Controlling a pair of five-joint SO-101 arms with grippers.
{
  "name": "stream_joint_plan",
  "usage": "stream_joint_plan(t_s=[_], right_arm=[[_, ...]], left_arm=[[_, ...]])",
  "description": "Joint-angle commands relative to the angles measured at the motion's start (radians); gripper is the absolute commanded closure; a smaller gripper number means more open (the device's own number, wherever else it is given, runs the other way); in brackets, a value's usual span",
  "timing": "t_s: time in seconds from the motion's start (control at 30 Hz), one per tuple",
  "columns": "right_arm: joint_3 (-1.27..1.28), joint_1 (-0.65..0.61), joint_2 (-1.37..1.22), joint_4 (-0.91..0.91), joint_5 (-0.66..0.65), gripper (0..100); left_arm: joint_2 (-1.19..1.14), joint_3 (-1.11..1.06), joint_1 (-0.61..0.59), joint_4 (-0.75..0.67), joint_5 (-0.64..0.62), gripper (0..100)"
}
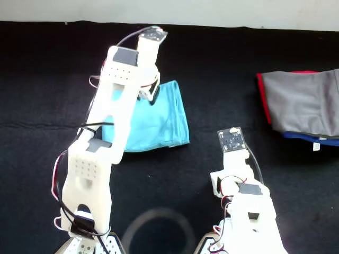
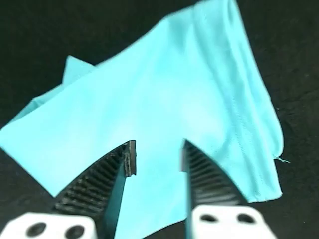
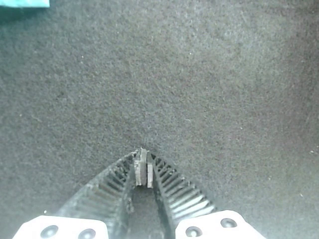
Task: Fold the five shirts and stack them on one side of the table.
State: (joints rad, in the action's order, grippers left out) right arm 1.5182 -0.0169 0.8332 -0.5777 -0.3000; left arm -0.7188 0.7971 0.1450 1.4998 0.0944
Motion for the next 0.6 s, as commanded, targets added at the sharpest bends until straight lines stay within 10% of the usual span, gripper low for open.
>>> stream_joint_plan(t_s=[0.0,0.57], right_arm=[[0.004,0.03,-0.004,0.022,-0.003,99.1],[0.004,0.03,-0.004,0.024,-0.003,99.1]], left_arm=[[-0.048,0.007,0.001,-0.044,0.011,99],[-0.176,0.008,-0.226,-0.189,0.097,99]])
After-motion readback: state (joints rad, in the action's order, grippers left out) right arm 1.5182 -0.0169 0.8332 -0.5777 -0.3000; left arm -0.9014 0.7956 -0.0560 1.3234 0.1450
